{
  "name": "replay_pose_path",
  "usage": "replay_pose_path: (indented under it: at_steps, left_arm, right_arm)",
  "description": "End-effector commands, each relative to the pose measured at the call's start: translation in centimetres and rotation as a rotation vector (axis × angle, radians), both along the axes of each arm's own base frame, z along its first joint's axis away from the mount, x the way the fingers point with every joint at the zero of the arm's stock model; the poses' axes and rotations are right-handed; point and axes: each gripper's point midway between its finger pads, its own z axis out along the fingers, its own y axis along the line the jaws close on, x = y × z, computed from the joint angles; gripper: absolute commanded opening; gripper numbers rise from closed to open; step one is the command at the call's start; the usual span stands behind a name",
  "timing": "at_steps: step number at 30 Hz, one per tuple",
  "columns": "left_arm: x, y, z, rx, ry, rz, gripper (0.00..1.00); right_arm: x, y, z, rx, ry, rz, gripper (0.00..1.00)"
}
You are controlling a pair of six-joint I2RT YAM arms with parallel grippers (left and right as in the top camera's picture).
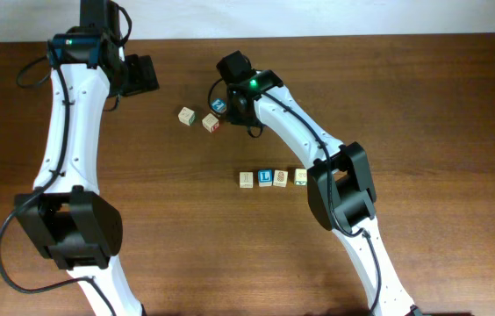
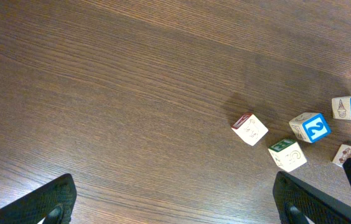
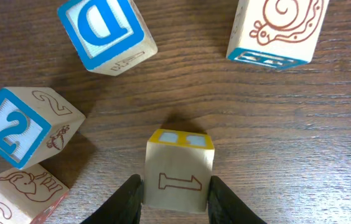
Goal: Rotate 5 blocks
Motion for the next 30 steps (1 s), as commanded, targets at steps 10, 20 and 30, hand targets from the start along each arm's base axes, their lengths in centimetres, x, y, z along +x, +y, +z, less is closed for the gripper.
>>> replay_pose_path:
  at_steps: [10,20,30]
  left_arm:
    - [0.0,-0.4,0.3,-0.013,-0.003,0.001,0.99]
    - [0.0,-0.3,0.3,-0.011,-0.002,0.002,0.99]
    - [-0.5,-0.3,0.1,-0.011,0.021,0.002,0.99]
  right_arm:
    - [-3.3,1.6,-1.3,0.043,0.137,0.180,0.27]
    - [-14.2,5.6,-1.3,0.104,0.489,0.253,0.28]
    - [-17.5,3.8,-1.3,-0.058,0.568,0.255,0.33]
